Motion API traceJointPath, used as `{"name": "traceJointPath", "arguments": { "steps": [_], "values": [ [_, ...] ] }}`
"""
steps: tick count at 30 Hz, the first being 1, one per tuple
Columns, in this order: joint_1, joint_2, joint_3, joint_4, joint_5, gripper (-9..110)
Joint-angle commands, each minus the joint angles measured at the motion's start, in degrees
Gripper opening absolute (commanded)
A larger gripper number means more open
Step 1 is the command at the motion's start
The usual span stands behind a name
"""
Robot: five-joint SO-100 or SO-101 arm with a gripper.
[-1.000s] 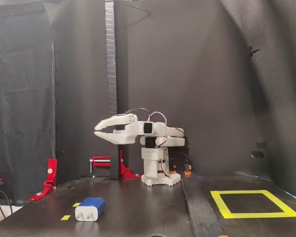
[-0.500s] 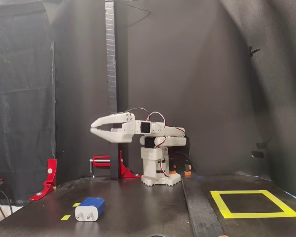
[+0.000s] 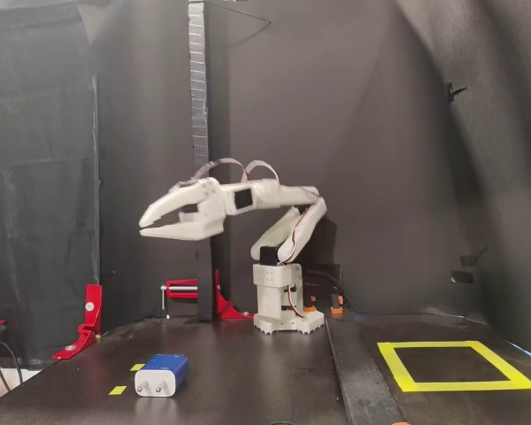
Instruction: Grasp the block and place it in the designated area.
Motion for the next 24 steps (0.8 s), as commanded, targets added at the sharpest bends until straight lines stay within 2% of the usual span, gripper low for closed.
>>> {"name": "traceJointPath", "arguments": {
  "steps": [1,14,24],
  "values": [
    [-0.44,-5.89,-10.2,6.06,-0.44,0],
    [-1.76,-22.85,-33.84,35.42,-3.69,0],
    [-2.46,-34.01,-45.44,51.59,-7.21,1]
  ]
}}
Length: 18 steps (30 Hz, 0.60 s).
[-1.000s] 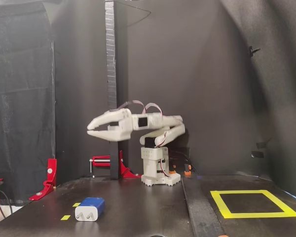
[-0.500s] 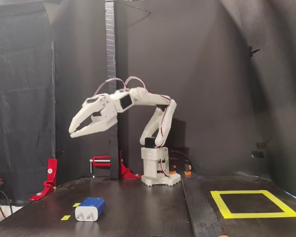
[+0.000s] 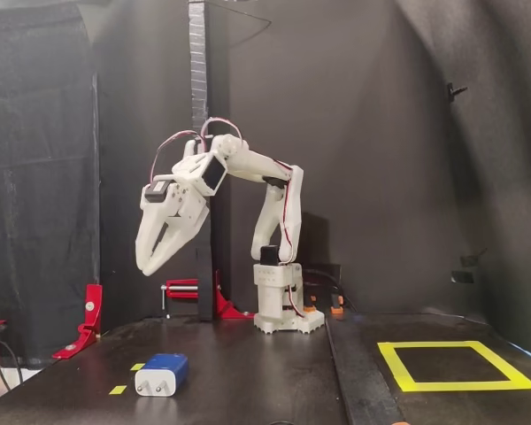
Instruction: Grasp the block and place it in the designated area.
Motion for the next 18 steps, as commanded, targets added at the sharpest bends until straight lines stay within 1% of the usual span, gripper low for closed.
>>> {"name": "traceJointPath", "arguments": {
  "steps": [1,10,18],
  "values": [
    [-0.44,-1.67,-3.78,3.16,-0.7,1],
    [-1.49,-6.42,-3.96,7.21,-3.43,1],
    [-1.49,-7.21,-4.66,7.38,-4.39,1]
  ]
}}
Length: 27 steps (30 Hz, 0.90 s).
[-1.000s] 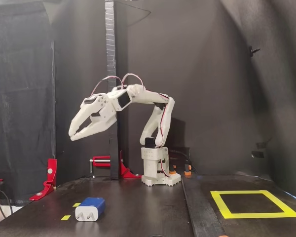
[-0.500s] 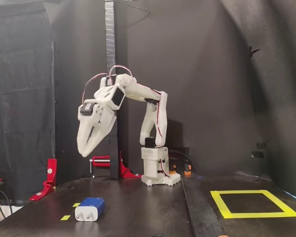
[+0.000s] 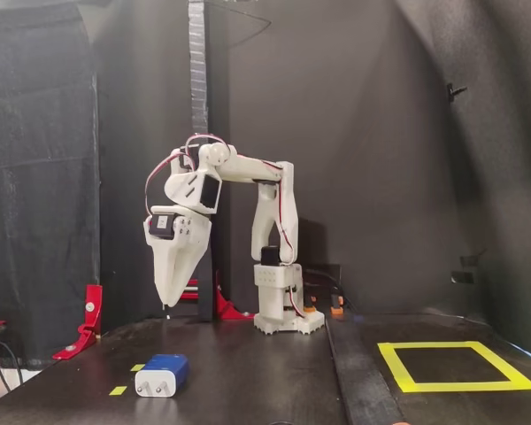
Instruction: Grasp the block and place it in the designated area.
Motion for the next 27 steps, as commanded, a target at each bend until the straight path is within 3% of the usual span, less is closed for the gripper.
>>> {"name": "traceJointPath", "arguments": {
  "steps": [1,7,27],
  "values": [
    [-0.09,0.0,-2.81,0.09,-0.7,1],
    [-0.09,0.0,-2.81,-0.53,-11.69,0],
    [-0.09,-0.44,-2.72,1.23,-91.58,0]
  ]
}}
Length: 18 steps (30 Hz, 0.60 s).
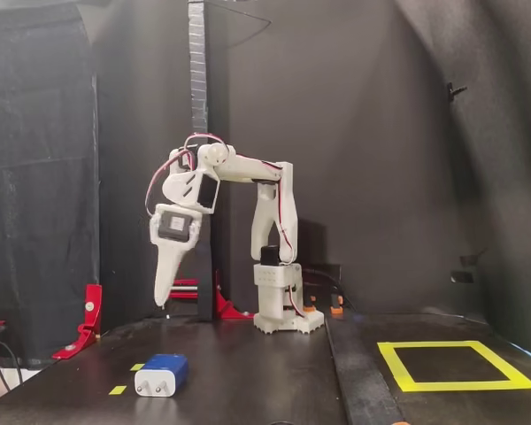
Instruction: Grasp the block and place it in the designated area.
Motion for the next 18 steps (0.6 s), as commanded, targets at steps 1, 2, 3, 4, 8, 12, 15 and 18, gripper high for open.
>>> {"name": "traceJointPath", "arguments": {
  "steps": [1,2,3,4,8,12,15,18],
  "values": [
    [-0.09,0.09,-2.64,1.49,-9.05,0],
    [-0.09,0.09,-2.64,1.76,-11.07,0],
    [-0.18,0.09,-2.64,2.11,-13.1,0],
    [-0.18,0.09,-2.64,2.46,-14.94,0],
    [-0.35,0.09,-2.72,4.39,-28.48,0],
    [-0.09,0.09,-2.72,3.6,-35.95,0],
    [0.09,0.09,-2.72,2.72,-35.95,0],
    [0.53,0.09,-2.64,2.64,-35.51,2]
  ]
}}
